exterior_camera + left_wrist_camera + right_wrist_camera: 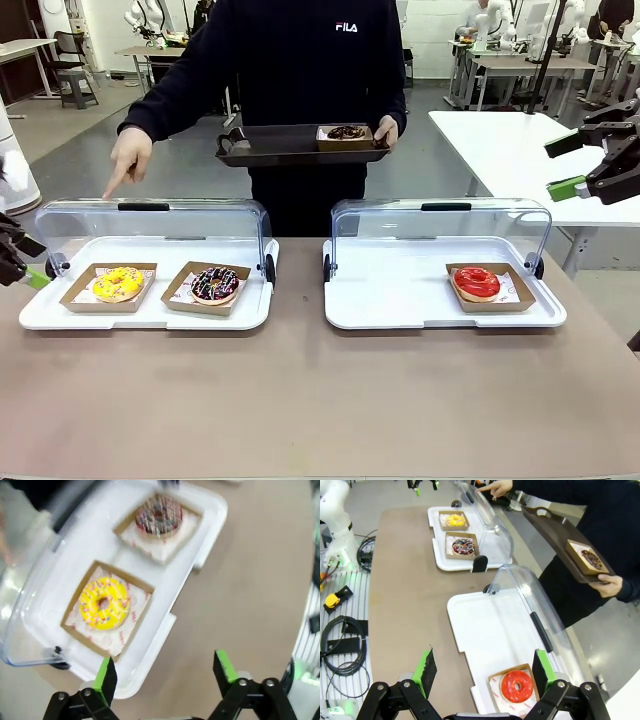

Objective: Provide the desired donut to the person.
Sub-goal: Pick up and lift the Paper togo box containing the Donut pointed at by the person.

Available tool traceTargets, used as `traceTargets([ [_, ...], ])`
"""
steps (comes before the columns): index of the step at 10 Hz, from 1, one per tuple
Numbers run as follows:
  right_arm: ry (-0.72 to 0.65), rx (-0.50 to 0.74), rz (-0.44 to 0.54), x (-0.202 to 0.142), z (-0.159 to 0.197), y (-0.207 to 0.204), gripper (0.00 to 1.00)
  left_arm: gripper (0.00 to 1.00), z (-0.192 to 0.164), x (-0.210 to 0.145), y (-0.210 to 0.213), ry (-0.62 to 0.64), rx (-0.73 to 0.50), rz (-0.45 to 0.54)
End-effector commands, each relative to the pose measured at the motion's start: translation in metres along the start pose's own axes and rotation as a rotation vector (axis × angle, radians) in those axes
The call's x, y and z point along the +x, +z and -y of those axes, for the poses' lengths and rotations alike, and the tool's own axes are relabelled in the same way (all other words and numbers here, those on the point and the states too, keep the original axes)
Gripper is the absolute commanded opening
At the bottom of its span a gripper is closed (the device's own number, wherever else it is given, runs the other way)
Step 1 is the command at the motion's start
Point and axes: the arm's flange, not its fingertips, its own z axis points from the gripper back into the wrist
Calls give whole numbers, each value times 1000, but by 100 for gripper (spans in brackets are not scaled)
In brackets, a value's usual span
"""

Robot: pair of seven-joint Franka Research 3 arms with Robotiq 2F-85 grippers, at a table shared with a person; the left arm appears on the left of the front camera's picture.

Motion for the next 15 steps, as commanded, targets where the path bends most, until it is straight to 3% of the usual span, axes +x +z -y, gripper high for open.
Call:
traceTargets([
  [1, 18, 4, 9, -3, -2, -1, 100, 100, -21, -1, -29, -160, 7, -120],
  [2, 18, 4, 9, -3, -2, -1, 100, 100, -25, -4, -48, -242, -34, -159],
  [5, 18, 4, 9, -3, -2, -1, 100, 100, -35, 0, -99, -410, 80, -173],
  [15, 18, 4, 9, -3, -2, -1, 100, 100, -54, -6, -119, -387, 168, -312],
])
